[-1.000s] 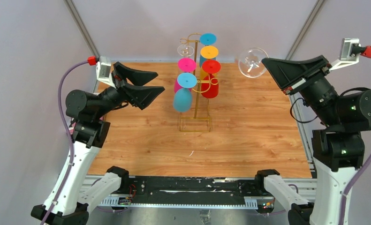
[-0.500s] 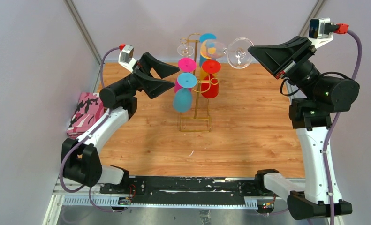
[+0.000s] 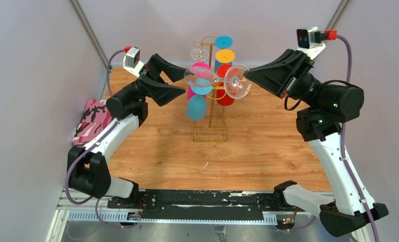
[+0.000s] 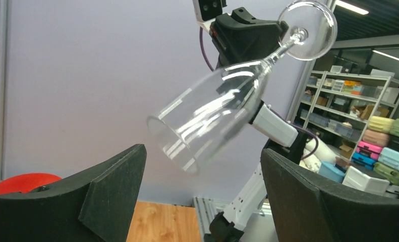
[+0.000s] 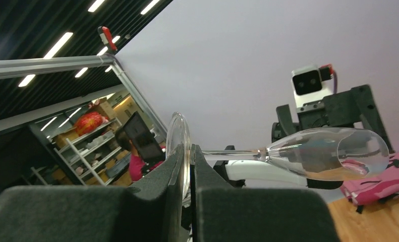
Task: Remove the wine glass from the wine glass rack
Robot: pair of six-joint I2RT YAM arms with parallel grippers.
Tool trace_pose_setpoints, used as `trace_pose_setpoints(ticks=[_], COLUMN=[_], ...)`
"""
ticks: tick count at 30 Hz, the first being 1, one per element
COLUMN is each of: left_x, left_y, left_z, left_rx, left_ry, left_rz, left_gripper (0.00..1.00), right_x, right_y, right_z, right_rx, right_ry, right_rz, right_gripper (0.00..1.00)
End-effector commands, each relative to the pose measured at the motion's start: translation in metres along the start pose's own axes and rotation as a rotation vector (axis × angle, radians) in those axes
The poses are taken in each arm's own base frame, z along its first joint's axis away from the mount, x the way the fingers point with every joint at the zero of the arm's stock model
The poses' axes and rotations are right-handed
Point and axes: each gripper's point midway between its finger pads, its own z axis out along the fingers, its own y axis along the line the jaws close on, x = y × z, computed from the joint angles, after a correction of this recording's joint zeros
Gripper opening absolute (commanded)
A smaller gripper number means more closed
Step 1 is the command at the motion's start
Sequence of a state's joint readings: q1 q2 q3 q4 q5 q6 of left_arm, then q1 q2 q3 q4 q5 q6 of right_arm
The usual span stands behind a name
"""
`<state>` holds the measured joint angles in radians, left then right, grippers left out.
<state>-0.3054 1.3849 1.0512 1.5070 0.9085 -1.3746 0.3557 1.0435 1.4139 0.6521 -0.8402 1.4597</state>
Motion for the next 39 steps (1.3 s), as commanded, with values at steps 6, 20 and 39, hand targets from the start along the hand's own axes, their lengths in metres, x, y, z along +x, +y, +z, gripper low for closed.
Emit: trace_pose_setpoints(ticks=[6, 20, 39], left_x=[-0.016, -0.010, -0.001], left_y=[-0.046, -0.064, -0.036], left_z=[0.006, -0.001, -0.004], left_rx=[0.092, 0.072, 0.040], left_ry=[-0.025, -0.011, -0.015], left_rz=[0.087, 0.091, 0.031], left_gripper=[0.89, 0.89, 0.89], right_x=[0.020, 0.015, 0.015], right_y=[0.003, 0.030, 0.034], right_z=[0.008, 0.006, 0.006], right_rx=[-0.026, -0.058, -0.067], right_ry=[0.017, 0.019, 0.010], right_rz=[-0.040, -0.106, -0.111], right_gripper=[0.00, 0.00, 0.00])
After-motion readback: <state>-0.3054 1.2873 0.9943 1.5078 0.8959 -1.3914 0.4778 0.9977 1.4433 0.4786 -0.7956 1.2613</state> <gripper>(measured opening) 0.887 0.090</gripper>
